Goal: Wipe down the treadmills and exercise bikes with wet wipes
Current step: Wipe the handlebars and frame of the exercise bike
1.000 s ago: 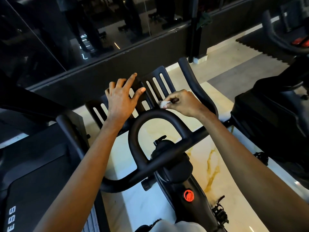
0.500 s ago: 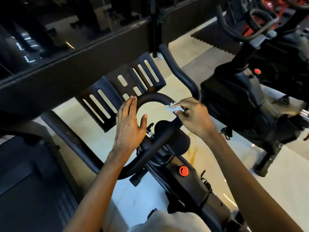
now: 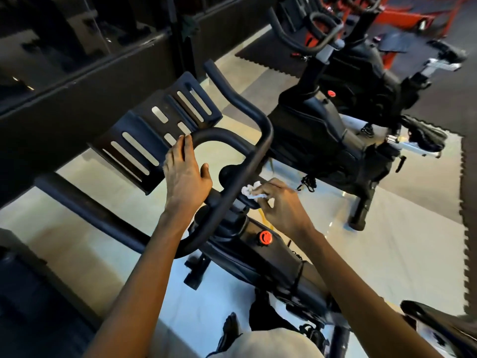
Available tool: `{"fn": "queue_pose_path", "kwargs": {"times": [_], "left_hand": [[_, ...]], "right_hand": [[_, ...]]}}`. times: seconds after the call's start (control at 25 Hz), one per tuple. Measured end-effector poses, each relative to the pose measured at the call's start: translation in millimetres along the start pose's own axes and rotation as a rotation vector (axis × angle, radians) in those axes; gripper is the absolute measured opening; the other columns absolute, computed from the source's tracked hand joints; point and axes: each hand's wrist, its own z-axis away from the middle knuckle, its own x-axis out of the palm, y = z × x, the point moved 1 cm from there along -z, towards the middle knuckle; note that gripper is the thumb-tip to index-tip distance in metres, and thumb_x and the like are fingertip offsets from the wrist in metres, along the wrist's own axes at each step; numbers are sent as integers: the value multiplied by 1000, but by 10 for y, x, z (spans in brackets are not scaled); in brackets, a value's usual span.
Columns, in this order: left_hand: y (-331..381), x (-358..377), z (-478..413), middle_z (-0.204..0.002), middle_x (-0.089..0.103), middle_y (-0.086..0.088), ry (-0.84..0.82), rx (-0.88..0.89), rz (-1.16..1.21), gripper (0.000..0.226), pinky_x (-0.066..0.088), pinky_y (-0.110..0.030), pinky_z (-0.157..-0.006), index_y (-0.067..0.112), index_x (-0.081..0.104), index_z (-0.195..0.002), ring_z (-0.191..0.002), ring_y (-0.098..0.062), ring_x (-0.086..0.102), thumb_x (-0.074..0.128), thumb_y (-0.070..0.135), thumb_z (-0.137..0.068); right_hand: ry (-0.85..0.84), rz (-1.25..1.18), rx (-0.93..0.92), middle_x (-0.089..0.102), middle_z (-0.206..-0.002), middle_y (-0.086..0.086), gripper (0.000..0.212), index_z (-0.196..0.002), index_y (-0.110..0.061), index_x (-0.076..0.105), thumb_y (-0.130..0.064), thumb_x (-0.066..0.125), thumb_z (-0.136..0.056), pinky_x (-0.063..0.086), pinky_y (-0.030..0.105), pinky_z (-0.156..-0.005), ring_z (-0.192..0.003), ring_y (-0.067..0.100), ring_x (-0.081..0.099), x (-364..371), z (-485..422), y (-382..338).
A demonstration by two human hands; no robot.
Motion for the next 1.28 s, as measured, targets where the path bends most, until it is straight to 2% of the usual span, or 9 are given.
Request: {"fn": "queue_pose_path", "kwargs": {"times": [0.2, 0.32, 0.44, 0.56, 0.72, 0.88, 1.08, 1.16, 1.28], "left_hand": [[35, -12, -1, -165, 17, -12, -13, 0, -26, 78, 15, -53, -123, 11, 13, -160, -151, -36, 17, 58, 31, -99], [61, -40, 2, -164, 21, -13, 20, 10, -86, 75, 10, -51, -123, 10, 16, -159, -151, -35, 17, 56, 32, -100], [241, -60, -13, -161, 30, -14, 63, 123, -86, 61, 10, -52, -122, 9, 33, -154, -151, -32, 18, 52, 32, -102], [590, 54, -72, -154, 40, -12, 7, 272, 123, 45, 23, -52, -116, 14, 52, -143, -145, -32, 29, 54, 30, -102], [1246, 460, -71, -142, 54, -16, -108, 443, 299, 42, 37, -49, -111, 10, 62, -134, -134, -36, 46, 56, 33, -100], [1945, 1053, 158, -141, 57, -15, -296, 554, 346, 46, 40, -50, -110, 14, 62, -135, -132, -33, 50, 54, 41, -99], [2579, 1974, 725, -139, 59, -11, -596, 621, 361, 47, 42, -48, -109, 18, 64, -134, -130, -32, 53, 59, 39, -93], [2703, 2345, 1016, -138, 61, -9, -699, 648, 329, 44, 41, -47, -107, 19, 63, -136, -130, -32, 54, 61, 36, -95], [2827, 2773, 1605, -145, 56, -11, -831, 619, 260, 42, 36, -43, -107, 22, 58, -141, -133, -34, 50, 60, 29, -99]], "right_hand": [[22, 74, 75, 65, -102, 6, 19, -107, -16, 73, -10, 59, -94, 36, 22, -72, -90, 24, 63, -13, -115, -8], [49, 4, 80, 68, -106, -2, 22, -106, -20, 74, -9, 63, -91, 45, 24, -77, -91, 16, 63, -170, -38, 61], [181, -56, 161, 62, -112, -3, 32, -115, -19, 69, -2, 62, -89, 49, 31, -81, -100, 19, 58, -377, 127, 392], [216, 0, 277, 59, -116, 8, 44, -121, -14, 69, 7, 55, -86, 43, 23, -87, -105, 22, 55, -559, 465, 841], [281, 120, 506, 70, -106, 18, 28, -105, -1, 75, 1, 54, -86, 38, 24, -84, -108, 39, 55, -1027, 1281, 1759], [339, 161, 770, 73, -102, 17, 19, -99, 3, 74, -7, 60, -90, 41, 30, -84, -111, 37, 51, -1517, 2245, 2324], [308, 136, 1045, 68, -113, 21, 46, -113, 1, 71, -26, 43, -89, 42, 33, -94, -125, 35, 42, -1902, 3231, 2487], [250, 172, 1174, 71, -108, 20, 34, -107, -2, 74, -25, 53, -95, 43, 35, -94, -121, 36, 47, -1923, 3525, 2549], [174, 237, 1217, 63, -113, 12, 44, -102, -14, 68, -52, 59, -81, 49, 38, -91, -109, 33, 59, -1828, 3924, 2842]]}}
